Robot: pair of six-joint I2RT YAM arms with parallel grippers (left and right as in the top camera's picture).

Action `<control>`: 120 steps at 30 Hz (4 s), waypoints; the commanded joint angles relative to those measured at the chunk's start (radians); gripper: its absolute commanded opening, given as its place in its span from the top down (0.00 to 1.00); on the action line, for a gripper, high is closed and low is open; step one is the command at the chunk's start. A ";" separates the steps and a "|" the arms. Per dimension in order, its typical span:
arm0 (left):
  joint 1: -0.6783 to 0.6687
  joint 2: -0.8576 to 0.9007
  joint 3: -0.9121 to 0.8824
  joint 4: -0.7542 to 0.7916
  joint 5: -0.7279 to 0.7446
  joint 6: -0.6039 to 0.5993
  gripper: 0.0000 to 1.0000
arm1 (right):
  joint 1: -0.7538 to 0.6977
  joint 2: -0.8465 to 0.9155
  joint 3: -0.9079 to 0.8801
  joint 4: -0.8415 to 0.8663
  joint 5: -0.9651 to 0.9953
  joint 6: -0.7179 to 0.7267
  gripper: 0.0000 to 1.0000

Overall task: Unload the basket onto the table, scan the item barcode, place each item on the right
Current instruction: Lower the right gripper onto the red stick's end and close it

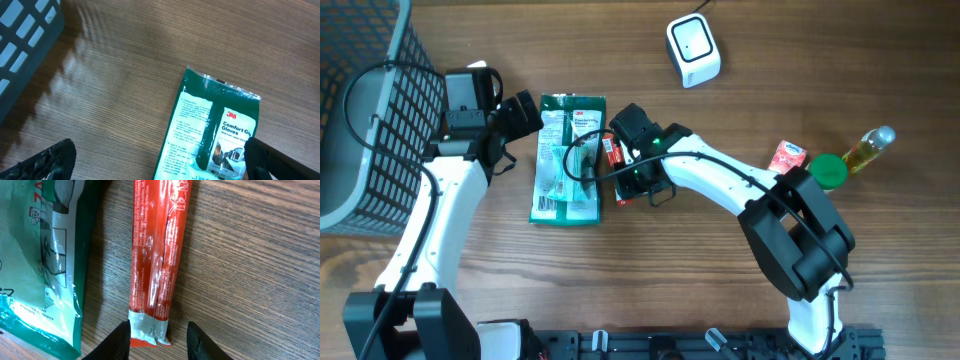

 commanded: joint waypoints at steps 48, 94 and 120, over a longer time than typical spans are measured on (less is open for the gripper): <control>0.003 -0.003 0.008 0.003 -0.010 0.009 0.00 | 0.008 0.012 -0.011 0.013 0.031 0.029 0.33; 0.003 -0.003 0.008 0.003 -0.010 0.009 0.00 | 0.008 0.013 -0.050 0.051 0.031 0.104 0.63; 0.003 -0.003 0.008 0.003 -0.010 0.009 0.00 | -0.083 -0.186 -0.046 -0.031 0.116 -0.142 0.96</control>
